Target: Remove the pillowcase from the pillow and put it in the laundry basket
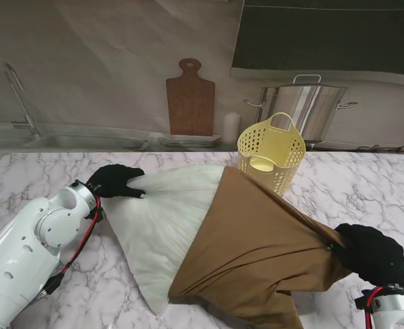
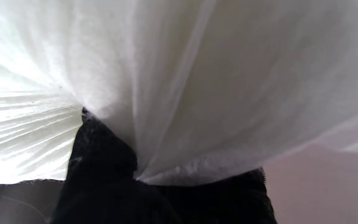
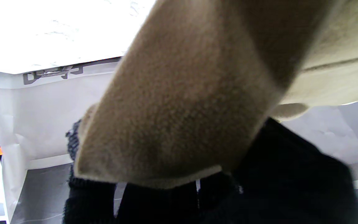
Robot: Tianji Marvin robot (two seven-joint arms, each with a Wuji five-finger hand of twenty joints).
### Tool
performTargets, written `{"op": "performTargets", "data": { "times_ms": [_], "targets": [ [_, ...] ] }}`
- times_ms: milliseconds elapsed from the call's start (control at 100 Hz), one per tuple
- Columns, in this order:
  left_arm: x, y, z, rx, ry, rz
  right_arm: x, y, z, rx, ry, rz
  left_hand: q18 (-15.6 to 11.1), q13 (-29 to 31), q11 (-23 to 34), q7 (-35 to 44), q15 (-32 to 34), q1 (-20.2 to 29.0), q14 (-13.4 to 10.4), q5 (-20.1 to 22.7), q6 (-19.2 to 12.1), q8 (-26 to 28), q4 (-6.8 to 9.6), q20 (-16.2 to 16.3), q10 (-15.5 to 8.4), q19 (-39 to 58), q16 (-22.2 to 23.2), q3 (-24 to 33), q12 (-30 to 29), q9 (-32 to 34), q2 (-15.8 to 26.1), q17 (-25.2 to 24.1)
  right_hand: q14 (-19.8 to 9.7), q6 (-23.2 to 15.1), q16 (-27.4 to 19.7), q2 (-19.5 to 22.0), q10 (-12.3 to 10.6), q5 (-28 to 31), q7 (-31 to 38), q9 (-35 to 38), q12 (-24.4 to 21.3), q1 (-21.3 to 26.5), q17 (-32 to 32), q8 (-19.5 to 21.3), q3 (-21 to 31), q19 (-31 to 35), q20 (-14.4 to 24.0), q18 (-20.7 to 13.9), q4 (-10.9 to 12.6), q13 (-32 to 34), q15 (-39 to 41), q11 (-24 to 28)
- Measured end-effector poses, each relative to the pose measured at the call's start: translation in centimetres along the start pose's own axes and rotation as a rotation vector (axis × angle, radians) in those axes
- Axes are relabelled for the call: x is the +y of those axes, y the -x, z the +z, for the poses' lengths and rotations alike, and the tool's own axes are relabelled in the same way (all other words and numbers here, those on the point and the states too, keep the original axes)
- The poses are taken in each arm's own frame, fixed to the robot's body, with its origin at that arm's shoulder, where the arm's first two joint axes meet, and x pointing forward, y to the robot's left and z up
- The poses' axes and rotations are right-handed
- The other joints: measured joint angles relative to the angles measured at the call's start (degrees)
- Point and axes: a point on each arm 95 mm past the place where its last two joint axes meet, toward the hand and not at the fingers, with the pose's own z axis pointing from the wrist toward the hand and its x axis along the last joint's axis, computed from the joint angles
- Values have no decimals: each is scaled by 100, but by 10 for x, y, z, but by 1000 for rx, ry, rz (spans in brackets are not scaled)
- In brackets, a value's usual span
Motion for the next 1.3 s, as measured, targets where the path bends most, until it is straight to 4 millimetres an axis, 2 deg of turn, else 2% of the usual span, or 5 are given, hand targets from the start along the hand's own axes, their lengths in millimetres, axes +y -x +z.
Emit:
{"op": "performTargets", "data": {
  "times_ms": [170, 550, 720, 960, 1300],
  "targets": [
    [6, 16, -2, -59, 41, 1, 5, 14, -8, -56, 36, -33, 6, 57, 102, 57, 98, 392, 110, 89, 410, 0, 90, 1, 205, 0, 31, 167, 46, 63, 51, 0, -1, 351, 4, -74, 51, 7, -1, 35, 0, 83, 49, 259, 407, 0, -4, 6, 0, 129, 134, 1],
    [-4, 21, -19, -85, 41, 34, 16, 22, -15, -57, 87, -90, 6, 58, 135, 114, 152, 394, 112, 208, 565, 2, 124, 1, 202, 0, 78, 173, 68, 69, 104, -4, 0, 370, 5, -126, 57, 8, 15, 16, -80, 88, 51, 270, 469, 1, -61, 9, 2, 132, 56, 2],
    [-17, 17, -22, -86, 3, 81, 28, 14, -1, 23, 151, -77, 71, -11, 340, -314, 86, 444, 144, 209, 655, -46, 124, 1, 235, 0, 78, 173, -72, -105, 302, -157, 79, 374, 6, -126, 122, 9, 16, -27, -361, 154, -10, -273, 465, -53, -70, 16, 11, 134, -414, 3],
    [-38, 12, -23, -119, -57, 174, 38, -30, 38, 250, 144, 25, 162, -144, 417, -584, -15, 480, 180, 210, 656, -58, 124, 2, 252, 0, 78, 169, -214, -252, 369, -318, 217, 374, 6, -124, 144, -13, 1, -49, -930, 329, -86, -1080, 442, -178, -130, 20, 243, 134, -907, -113],
    [-46, 6, -12, -171, -53, 175, -2, -113, 75, 452, -69, 175, 1108, -2054, -525, -2305, -1811, 75, 512, -69, 656, -98, 124, -592, 493, 13, -1171, 153, -2426, -2532, 910, -2322, 825, 291, -184, 721, 331, -707, 238, -51, -2165, 394, -386, -2413, -32, -826, -307, 369, 774, 128, -2586, -1050]
  ]
}}
